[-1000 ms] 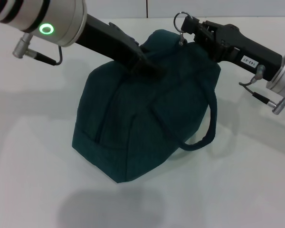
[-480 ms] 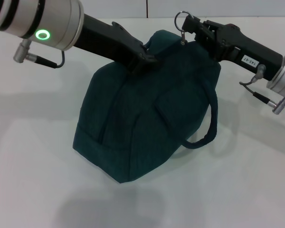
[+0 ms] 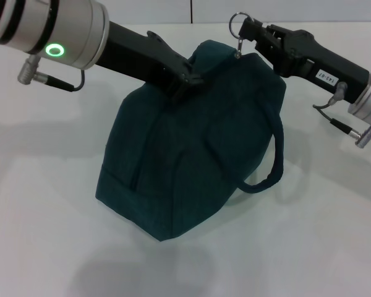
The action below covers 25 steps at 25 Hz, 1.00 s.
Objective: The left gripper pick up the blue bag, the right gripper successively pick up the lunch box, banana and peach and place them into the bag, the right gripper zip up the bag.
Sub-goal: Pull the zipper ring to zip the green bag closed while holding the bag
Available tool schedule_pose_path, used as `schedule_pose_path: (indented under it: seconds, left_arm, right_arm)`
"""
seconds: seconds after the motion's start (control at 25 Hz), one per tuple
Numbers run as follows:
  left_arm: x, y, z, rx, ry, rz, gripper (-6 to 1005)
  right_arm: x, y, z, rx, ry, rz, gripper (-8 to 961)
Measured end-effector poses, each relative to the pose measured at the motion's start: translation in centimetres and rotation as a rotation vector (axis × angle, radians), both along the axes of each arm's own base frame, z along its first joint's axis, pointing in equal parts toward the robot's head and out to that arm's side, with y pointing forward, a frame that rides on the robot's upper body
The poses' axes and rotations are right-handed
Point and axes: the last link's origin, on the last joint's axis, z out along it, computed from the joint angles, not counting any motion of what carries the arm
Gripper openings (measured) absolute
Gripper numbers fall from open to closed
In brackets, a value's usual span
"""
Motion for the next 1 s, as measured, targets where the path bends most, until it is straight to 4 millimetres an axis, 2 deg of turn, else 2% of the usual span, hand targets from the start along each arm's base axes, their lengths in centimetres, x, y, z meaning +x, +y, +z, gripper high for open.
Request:
schedule_pose_path:
  seconds: [0.16,0.48,0.8,1.0]
  left_arm:
    - [0.1,-0.4,0.2,-0.015,-0.045,-0.008,53]
    - [-0.1,-1.1,0.4,-0.035,-0.093,-0.025,60]
    - [-0.8,-2.1,2.8,-0.034,-0.255,-0.066,68]
    - [-1.2,-2.3,3.3,-0.021,-0.302,-0.082,72]
  right_arm:
    - [0.5,0.1,0.3,0.009,0.016,-0.029,55]
    - [2.1,0.6,0.9,0.03,0.046,-0.121,56]
    - [4.0,0.9,1.5,0.058,0.055,-0.21,58]
    - [4.6,1.1,1.3,0.059,0.034,-0.243,59]
